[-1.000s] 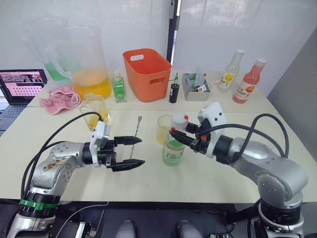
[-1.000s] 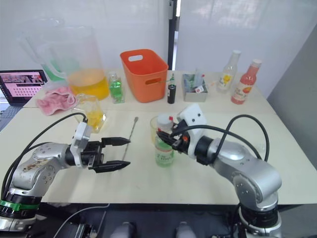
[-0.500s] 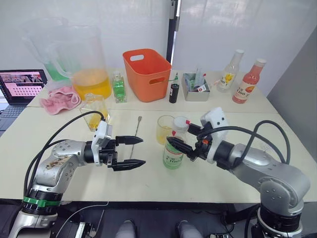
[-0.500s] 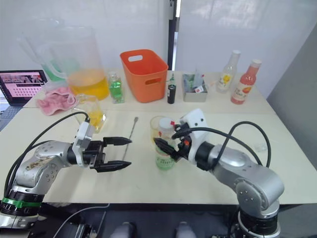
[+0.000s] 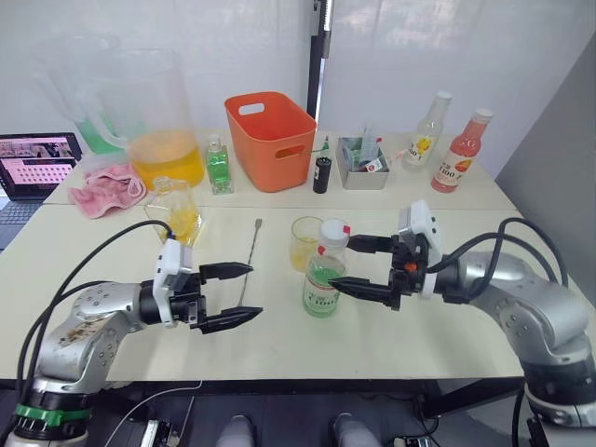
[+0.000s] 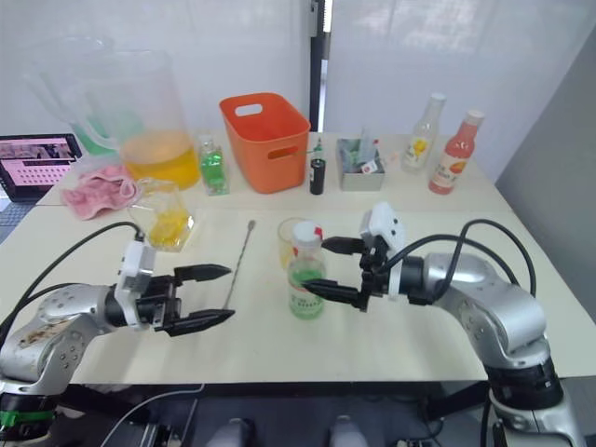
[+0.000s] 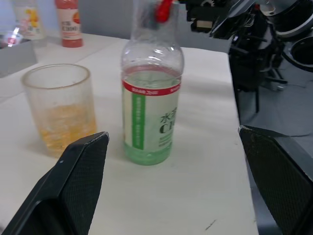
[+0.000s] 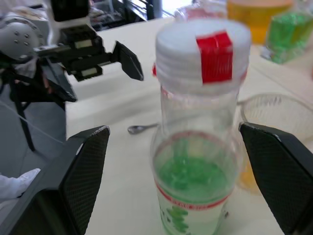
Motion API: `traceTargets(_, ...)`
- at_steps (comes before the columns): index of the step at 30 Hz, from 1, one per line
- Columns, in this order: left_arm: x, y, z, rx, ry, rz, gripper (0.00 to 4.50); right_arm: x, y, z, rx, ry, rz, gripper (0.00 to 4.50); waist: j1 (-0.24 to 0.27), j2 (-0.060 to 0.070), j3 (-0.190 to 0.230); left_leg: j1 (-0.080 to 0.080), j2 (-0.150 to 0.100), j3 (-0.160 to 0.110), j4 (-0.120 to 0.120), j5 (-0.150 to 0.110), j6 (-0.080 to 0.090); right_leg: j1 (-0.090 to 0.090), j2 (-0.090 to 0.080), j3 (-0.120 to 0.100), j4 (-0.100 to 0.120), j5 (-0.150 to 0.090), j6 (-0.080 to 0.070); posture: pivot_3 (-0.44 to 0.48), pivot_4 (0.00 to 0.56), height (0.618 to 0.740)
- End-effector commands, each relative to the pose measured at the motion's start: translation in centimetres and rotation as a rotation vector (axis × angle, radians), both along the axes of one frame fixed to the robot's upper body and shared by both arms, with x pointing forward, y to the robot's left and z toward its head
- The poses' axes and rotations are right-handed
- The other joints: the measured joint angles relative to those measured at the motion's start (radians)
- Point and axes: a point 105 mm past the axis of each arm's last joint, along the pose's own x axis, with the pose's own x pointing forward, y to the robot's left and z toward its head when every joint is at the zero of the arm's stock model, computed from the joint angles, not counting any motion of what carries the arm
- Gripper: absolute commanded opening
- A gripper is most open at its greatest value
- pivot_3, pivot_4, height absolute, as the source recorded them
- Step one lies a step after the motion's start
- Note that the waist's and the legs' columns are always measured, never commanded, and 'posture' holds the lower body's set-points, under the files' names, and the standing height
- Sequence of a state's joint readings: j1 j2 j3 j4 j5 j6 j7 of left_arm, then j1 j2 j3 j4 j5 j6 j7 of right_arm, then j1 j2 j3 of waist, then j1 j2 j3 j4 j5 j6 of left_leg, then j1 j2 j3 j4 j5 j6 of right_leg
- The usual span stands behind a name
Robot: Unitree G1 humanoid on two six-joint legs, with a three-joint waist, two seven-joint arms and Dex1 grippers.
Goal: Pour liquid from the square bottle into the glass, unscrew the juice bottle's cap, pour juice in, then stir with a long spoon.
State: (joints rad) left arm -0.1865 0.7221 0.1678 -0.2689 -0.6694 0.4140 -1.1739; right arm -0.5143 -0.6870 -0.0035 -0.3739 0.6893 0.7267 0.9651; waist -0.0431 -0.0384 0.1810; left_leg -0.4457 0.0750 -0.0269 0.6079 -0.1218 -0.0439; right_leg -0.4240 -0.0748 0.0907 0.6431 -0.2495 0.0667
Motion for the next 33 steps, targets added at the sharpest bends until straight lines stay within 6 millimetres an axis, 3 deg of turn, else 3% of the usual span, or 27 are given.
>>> traceTargets(1,-0.8,0.1,1.1,0.001,-0.058,0.024,4.50,0.8,-0.5,0.7,-0.046,-0.079,0.052,4.48,0.001,0.000,0.000,0.000,0.000,0.000,0.000,0.000,0.000,0.000,0.000,0.000,0.000,0.000,0.000,0.000,0.150,0.703)
traceTargets(6,-1.5,0.0,0.9,0.001,-0.058,0.042,4.50,1.9,-0.5,1.4,-0.043,-0.118,0.105,4.48,0.005,0.000,0.000,0.000,0.000,0.000,0.000,0.000,0.000,0.000,0.000,0.000,-0.001,0.000,0.000,0.000,0.150,0.703)
traceTargets(10,-1.7,0.4,0.7,0.016,-0.060,0.074,4.50,2.5,0.6,2.3,-0.045,-0.140,0.249,4.48,-0.003,0.000,0.000,0.000,0.000,0.001,0.000,0.000,0.000,0.000,0.000,0.000,0.000,0.000,0.000,0.000,0.150,0.703)
traceTargets(18,-1.9,0.6,0.5,0.038,-0.065,0.087,4.50,3.0,1.3,2.6,-0.014,-0.124,0.331,4.48,0.005,0.000,0.000,0.000,0.000,0.001,-0.001,0.000,0.000,-0.001,0.000,0.000,0.000,0.000,0.000,0.000,0.150,0.703)
traceTargets(21,-1.9,0.6,0.4,0.036,-0.062,0.085,4.50,3.1,1.5,1.8,-0.066,-0.136,0.352,4.48,0.005,0.000,0.000,0.000,0.000,0.001,0.000,0.000,0.000,-0.001,0.000,0.000,0.000,0.000,0.000,0.000,0.150,0.703)
traceTargets(30,-2.2,0.4,0.1,0.049,-0.049,0.056,4.50,3.2,1.1,1.9,-0.055,-0.135,0.355,1.65,0.003,0.000,0.000,0.000,0.000,0.001,-0.001,0.000,0.000,-0.001,0.000,0.000,0.001,0.000,0.000,0.000,0.150,0.703)
traceTargets(33,-2.2,0.5,0.2,0.059,-0.048,0.035,4.50,2.6,0.9,2.6,-0.027,-0.135,0.347,1.54,0.003,0.000,0.000,0.000,0.000,0.001,-0.001,0.000,0.000,-0.001,0.000,0.000,0.001,0.000,0.000,0.000,0.150,0.703)
